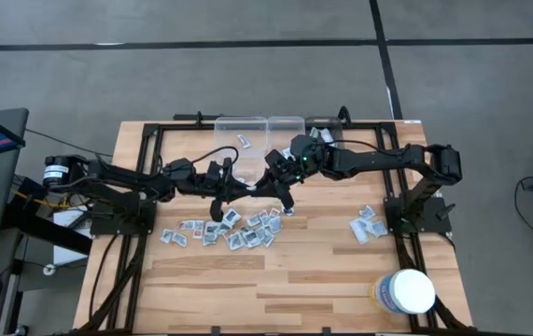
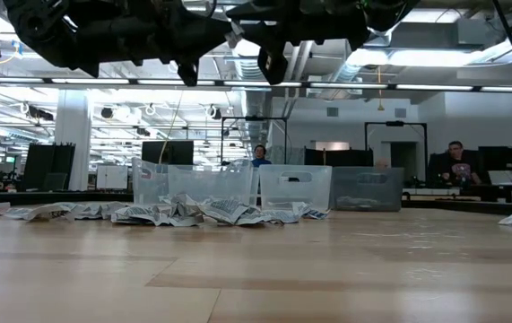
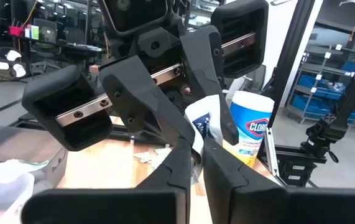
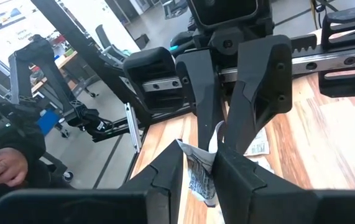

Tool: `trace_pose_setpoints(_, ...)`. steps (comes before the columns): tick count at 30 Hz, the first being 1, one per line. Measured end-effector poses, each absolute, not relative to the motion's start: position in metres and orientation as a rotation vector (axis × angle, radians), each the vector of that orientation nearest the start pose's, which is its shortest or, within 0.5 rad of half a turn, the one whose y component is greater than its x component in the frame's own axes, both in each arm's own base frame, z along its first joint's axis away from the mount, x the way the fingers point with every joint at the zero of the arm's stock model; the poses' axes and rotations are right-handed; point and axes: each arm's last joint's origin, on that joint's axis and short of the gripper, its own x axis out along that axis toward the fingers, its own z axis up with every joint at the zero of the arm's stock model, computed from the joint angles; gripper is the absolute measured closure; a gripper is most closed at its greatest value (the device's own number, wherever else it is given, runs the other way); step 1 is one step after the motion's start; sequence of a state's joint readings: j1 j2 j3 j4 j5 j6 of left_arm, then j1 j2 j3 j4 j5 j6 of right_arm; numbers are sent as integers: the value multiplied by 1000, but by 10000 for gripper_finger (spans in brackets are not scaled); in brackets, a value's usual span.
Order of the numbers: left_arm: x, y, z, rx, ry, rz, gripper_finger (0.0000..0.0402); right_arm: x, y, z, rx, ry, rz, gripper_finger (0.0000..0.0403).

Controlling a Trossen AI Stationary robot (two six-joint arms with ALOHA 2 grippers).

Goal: Pick & Place First Aid Supplies
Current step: Put the alcohol pad into the top right transparent bin

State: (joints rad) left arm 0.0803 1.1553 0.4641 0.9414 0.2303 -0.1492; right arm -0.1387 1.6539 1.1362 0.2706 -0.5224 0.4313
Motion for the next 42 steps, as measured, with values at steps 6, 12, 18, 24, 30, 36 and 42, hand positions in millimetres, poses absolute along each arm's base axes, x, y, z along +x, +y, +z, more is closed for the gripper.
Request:
trace_pose_setpoints(6, 234, 12, 258, -103, -227, -163, 382, 372, -38, 271, 494, 356, 311, 327)
trace_pose_setpoints(12, 234, 12, 256, -104, -211, -157, 385, 371, -38, 266, 467, 406, 277, 327)
trace_pose_setpoints(18, 235, 12, 254, -106, -191, -155, 388, 369, -38, 263, 469, 440, 269, 327)
trace_pose_setpoints(24, 235, 12, 253, -101, -182, -172, 390, 369, -33, 261, 463, 450, 292, 324)
trace_pose_setpoints(30, 235, 12, 253, -99, -180, -177, 390, 370, -28, 263, 446, 420, 322, 277)
trace_pose_setpoints(36, 234, 12, 253, -104, -178, -164, 392, 370, -28, 263, 402, 418, 317, 203)
trace_pose_setpoints(42, 234, 13, 252, -107, -169, -153, 392, 370, -31, 258, 324, 447, 189, 178)
